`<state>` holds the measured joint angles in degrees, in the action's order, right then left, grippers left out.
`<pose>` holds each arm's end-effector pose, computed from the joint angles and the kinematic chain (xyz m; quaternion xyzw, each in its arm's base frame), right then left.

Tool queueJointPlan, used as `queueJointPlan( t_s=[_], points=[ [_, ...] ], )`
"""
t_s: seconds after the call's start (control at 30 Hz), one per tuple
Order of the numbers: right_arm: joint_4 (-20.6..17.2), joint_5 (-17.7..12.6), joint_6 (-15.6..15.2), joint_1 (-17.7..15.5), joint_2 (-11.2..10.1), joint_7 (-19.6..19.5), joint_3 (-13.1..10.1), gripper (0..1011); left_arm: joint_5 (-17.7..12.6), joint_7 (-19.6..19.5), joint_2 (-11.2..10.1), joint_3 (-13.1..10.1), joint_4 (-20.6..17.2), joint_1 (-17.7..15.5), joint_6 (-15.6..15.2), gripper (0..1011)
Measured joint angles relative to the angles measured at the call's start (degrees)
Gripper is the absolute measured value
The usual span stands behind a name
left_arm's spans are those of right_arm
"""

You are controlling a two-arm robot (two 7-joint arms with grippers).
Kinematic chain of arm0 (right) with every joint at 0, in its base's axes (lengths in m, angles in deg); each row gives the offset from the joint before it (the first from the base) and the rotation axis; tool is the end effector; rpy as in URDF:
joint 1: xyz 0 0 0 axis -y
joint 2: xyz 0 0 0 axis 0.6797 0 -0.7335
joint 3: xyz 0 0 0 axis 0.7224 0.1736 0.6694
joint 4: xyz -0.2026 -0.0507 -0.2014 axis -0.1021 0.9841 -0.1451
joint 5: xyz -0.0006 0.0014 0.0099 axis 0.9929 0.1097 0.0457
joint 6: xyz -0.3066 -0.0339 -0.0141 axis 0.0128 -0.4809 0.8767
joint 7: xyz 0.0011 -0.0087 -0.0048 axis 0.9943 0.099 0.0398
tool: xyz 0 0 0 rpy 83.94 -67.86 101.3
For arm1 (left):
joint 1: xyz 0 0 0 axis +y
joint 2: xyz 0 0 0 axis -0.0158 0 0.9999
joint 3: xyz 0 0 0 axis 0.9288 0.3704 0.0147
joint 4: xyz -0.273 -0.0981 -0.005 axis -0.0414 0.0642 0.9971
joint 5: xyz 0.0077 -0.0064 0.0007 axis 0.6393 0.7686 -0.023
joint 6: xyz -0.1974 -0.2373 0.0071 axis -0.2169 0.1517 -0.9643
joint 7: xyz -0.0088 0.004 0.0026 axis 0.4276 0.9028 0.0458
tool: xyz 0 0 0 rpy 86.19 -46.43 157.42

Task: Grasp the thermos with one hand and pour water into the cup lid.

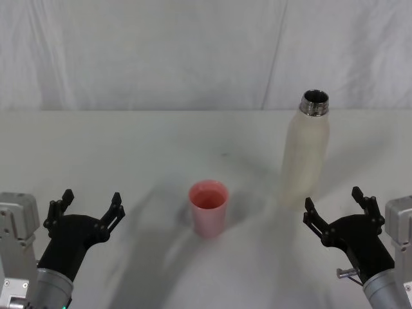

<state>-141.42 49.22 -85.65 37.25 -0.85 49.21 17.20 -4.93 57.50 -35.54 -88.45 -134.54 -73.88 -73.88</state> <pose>0.2658 0.0385 -0.2975 -0.0015 -0.0412 -0.6054 0.7948 0.2530 0.0375 -0.2853 -0.0174 0.0065 0.6616 0.7496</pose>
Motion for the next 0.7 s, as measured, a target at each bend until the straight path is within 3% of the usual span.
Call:
queueJointPlan(
  t_s=[0.7],
  points=[
    [-0.01, 0.01, 0.01, 0.0, 0.01, -0.01, -0.04, 1000, 0.0, 0.0, 0.0, 0.0, 0.0, 0.0, 0.0, 1001]
  ],
)
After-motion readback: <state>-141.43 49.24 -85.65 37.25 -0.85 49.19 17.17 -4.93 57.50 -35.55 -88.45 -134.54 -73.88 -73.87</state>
